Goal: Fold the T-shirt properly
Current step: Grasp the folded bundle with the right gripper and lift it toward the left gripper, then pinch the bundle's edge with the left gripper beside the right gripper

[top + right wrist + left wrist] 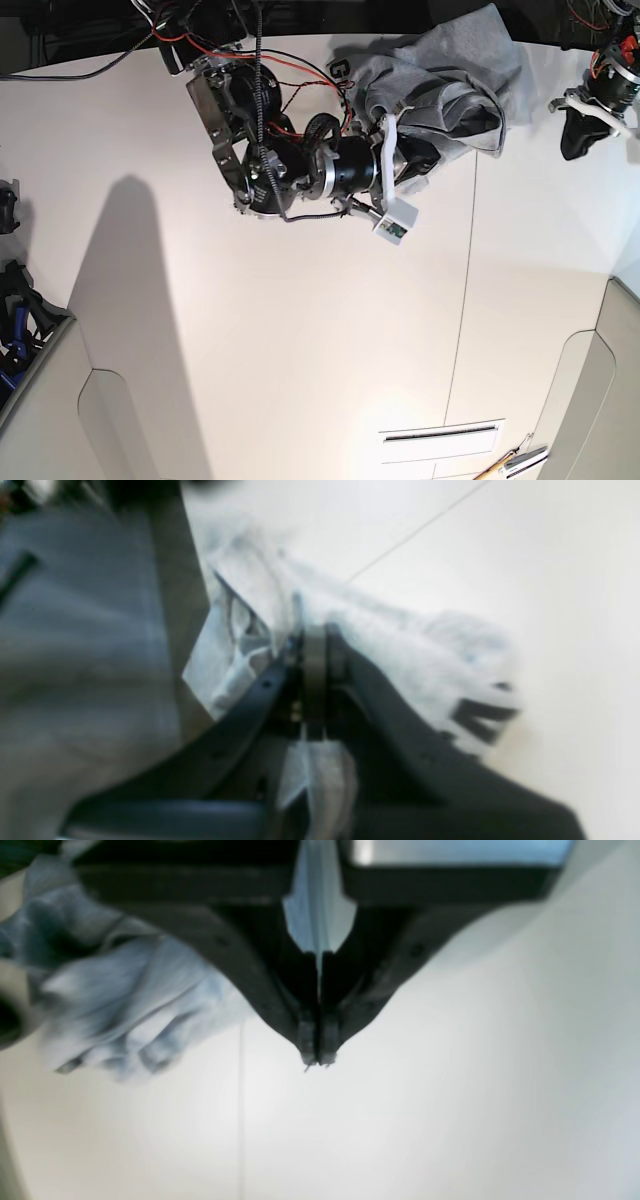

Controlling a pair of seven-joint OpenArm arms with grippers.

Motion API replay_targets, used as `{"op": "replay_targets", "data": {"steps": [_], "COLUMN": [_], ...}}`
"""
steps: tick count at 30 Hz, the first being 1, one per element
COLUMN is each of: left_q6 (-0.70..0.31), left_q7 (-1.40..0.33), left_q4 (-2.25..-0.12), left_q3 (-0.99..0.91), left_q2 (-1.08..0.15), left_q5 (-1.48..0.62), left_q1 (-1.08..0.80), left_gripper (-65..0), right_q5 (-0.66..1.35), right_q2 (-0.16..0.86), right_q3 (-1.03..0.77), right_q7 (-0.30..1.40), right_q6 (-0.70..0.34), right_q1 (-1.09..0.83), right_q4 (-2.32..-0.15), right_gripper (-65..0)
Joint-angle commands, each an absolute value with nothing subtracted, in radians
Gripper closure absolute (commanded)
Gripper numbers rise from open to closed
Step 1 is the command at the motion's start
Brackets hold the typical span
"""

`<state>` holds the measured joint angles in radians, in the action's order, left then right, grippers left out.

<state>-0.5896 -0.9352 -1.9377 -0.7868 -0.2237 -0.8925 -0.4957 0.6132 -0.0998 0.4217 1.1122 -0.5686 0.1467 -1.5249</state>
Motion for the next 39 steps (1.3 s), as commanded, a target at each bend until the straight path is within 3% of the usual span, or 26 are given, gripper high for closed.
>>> {"op": "replay_targets", "data": {"steps": [1, 7, 12, 13, 16, 18, 27, 30, 34, 39], "left_q6": [-0.596, -0.595, -0.698, -0.698, -0.698, -0.698, -0.698, -0.698, -0.698, -0.698], "left_q7": [-0.933, -1.012, -1.153, -1.182, -1.235, -1.235, -1.142, -1.044, -1.04, -1.101], "left_q4": [-1.979, -2.029, -2.029, -2.03, -2.03, -2.03, -2.03, -2.03, -2.03, -2.041], "left_q3": [-0.808, -0.838, -0.799, -0.779, -0.699, -0.64, -0.408, -0.376, -0.368, -0.369], "left_q2": [-0.235, -0.231, -0.215, -0.215, -0.216, -0.216, -0.215, -0.215, -0.216, -0.216], "left_q5": [-0.905, -0.952, -1.23, -1.268, -1.318, -1.32, -1.133, -0.988, -0.957, -0.959], "left_q1": [-0.5, -0.509, -0.55, -0.558, -0.586, -0.602, -0.601, -0.6, -0.598, -0.599], "left_gripper": [0.0, 0.0, 0.0, -2.5, -21.6, -27.9, -28.0, -28.0, -26.9, -5.0], "right_q5": [0.635, 0.68, 0.626, 0.606, 0.582, 0.583, 0.556, 0.549, 0.549, 0.53], "right_q2": [-0.109, -0.12, -0.12, -0.119, -0.119, -0.12, -0.12, -0.12, -0.119, -0.119], "right_q3": [0.429, 0.448, 0.447, 0.447, 0.447, 0.447, 0.447, 0.447, 0.447, 0.447], "right_q7": [1.084, 1.09, 1.079, 1.071, 1.054, 1.051, 1.006, 1.006, 1.006, 1.006], "right_q6": [-0.572, -0.572, -0.566, -0.554, -0.549, -0.549, -0.546, -0.546, -0.546, -0.546], "right_q1": [0.162, 0.154, 0.154, 0.154, 0.154, 0.154, 0.155, 0.154, 0.154, 0.154], "right_q4": [-1.528, -1.519, -1.519, -1.519, -1.519, -1.519, -1.519, -1.519, -1.519, -1.519], "right_gripper": [0.0, 0.0, 0.0, 0.0, 0.0, 0.0, 0.0, 0.0, 0.0, 0.0]}}
